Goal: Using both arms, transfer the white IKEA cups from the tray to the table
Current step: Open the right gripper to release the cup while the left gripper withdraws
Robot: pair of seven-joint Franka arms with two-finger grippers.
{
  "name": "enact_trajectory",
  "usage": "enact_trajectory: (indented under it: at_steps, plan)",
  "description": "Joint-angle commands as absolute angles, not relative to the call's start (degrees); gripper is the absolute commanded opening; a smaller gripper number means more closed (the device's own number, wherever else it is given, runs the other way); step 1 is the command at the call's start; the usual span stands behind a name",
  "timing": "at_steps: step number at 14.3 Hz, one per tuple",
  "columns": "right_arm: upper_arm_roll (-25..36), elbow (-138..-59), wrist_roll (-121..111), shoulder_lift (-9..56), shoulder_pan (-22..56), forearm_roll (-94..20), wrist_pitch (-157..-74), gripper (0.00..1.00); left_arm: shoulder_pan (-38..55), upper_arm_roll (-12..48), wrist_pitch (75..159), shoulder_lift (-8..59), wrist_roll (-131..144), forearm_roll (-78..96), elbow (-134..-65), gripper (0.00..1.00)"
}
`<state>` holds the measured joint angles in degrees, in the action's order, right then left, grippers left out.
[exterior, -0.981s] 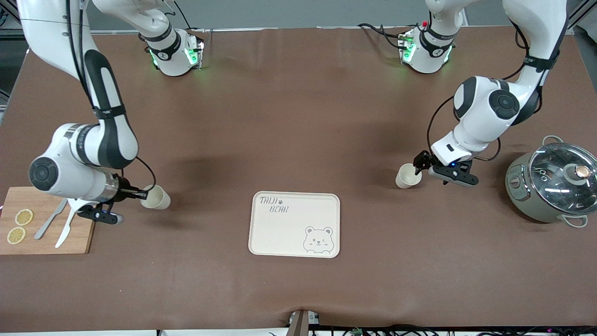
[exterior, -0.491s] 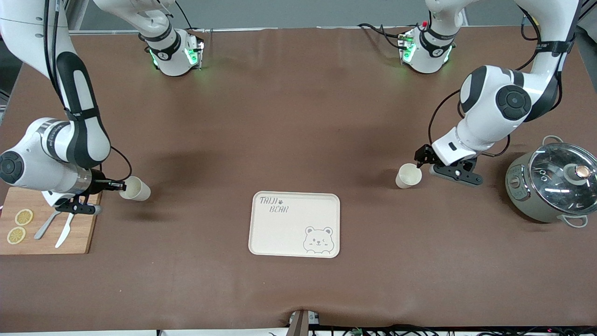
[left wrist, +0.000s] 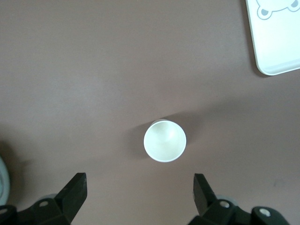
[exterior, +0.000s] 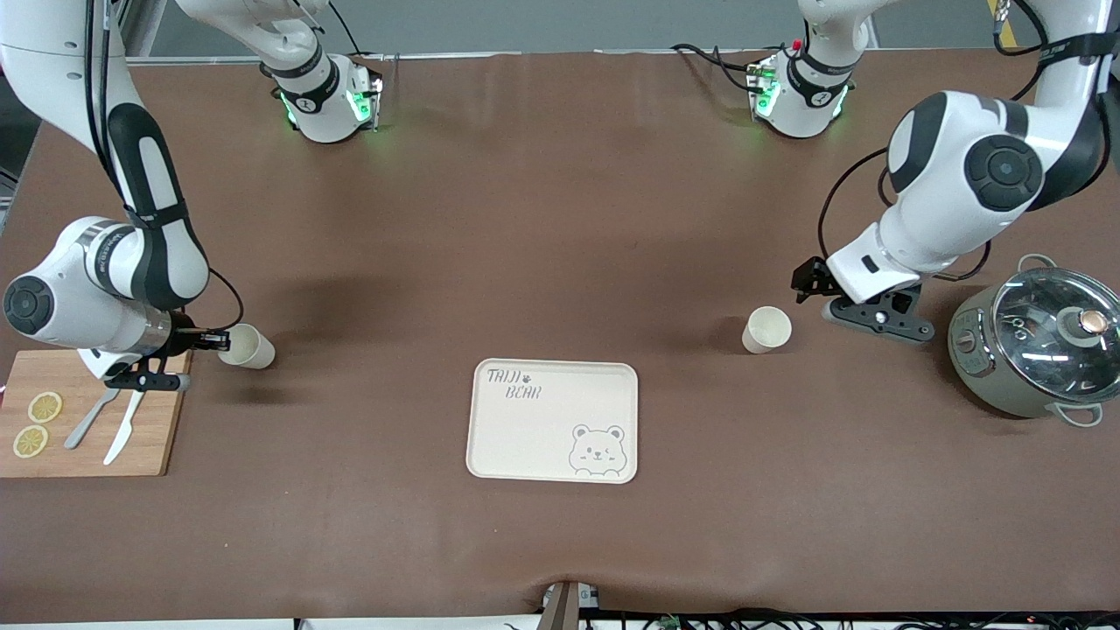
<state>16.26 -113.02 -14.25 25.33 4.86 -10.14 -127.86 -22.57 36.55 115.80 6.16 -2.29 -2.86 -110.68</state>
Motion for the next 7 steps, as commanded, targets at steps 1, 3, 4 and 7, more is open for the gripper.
enact_trajectory:
  at_steps: [1,3,4,7]
  plan:
    - [15.64,-115.49,-15.21,23.2,3.43,-9.49,-128.76,0.0,-23.47,37.35,107.96,4.92,-1.41,-2.99,-105.57,1.0]
    - [15.56,-116.01,-15.21,23.29,3.34,-9.49,-129.63,0.0,-23.55,37.09,104.78,4.31,-1.41,-2.9,-103.11,1.0]
    - [15.56,-115.93,-14.77,23.29,2.99,-9.84,-129.64,0.16,-23.64,37.0,103.81,4.22,-1.32,-2.9,-102.05,1.0]
    - [15.47,-115.32,-13.1,23.38,2.37,-10.72,-129.2,1.0,-23.99,36.83,103.54,4.13,-0.88,-2.99,-101.78,1.0]
